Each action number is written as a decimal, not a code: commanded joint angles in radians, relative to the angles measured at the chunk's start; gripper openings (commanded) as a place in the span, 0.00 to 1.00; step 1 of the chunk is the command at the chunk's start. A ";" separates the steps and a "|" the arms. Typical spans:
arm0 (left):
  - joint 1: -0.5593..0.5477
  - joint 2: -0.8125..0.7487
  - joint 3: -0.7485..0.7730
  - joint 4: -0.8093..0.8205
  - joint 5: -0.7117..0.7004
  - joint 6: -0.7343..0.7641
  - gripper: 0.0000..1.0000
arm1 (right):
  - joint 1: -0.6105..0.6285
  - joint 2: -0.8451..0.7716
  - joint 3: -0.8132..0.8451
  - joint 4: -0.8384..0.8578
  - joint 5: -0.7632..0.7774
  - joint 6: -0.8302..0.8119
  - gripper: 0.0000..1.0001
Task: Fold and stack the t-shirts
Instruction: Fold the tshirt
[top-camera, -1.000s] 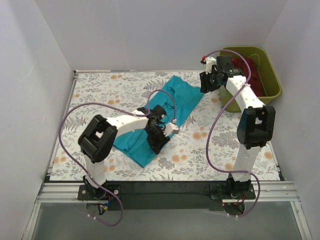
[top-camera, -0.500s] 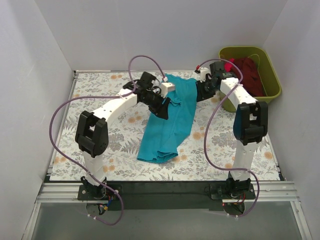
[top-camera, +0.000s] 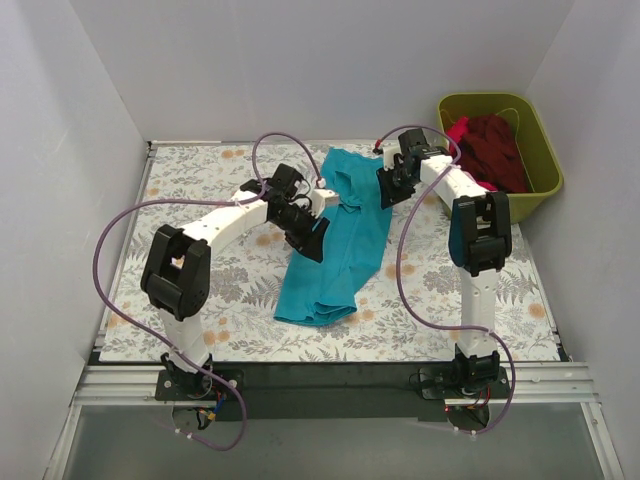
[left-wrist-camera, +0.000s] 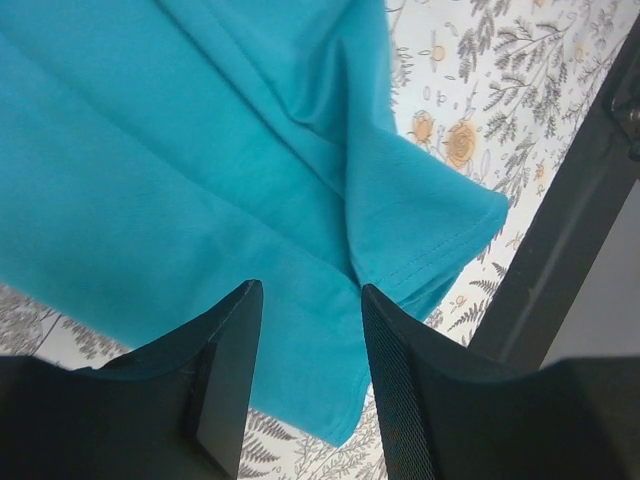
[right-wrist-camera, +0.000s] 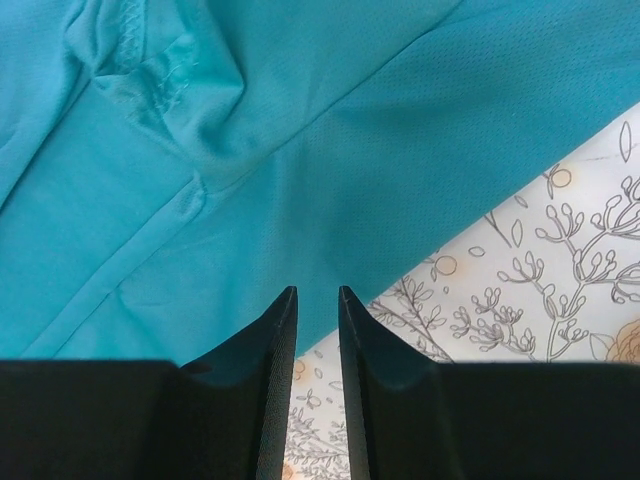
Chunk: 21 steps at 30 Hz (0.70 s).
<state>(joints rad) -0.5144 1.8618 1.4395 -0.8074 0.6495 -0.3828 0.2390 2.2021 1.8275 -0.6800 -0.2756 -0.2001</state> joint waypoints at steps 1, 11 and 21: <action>-0.071 -0.079 -0.039 0.017 0.032 0.032 0.43 | 0.009 0.037 0.052 0.005 0.027 -0.016 0.29; -0.298 0.011 -0.106 0.123 -0.045 -0.028 0.41 | 0.009 0.103 0.108 0.008 0.052 -0.035 0.29; -0.476 0.019 -0.218 0.174 -0.093 -0.019 0.41 | 0.008 0.162 0.170 0.010 0.064 -0.047 0.29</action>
<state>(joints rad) -0.9630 1.8874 1.2312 -0.6693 0.5766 -0.4084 0.2428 2.3428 1.9568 -0.6800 -0.2150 -0.2371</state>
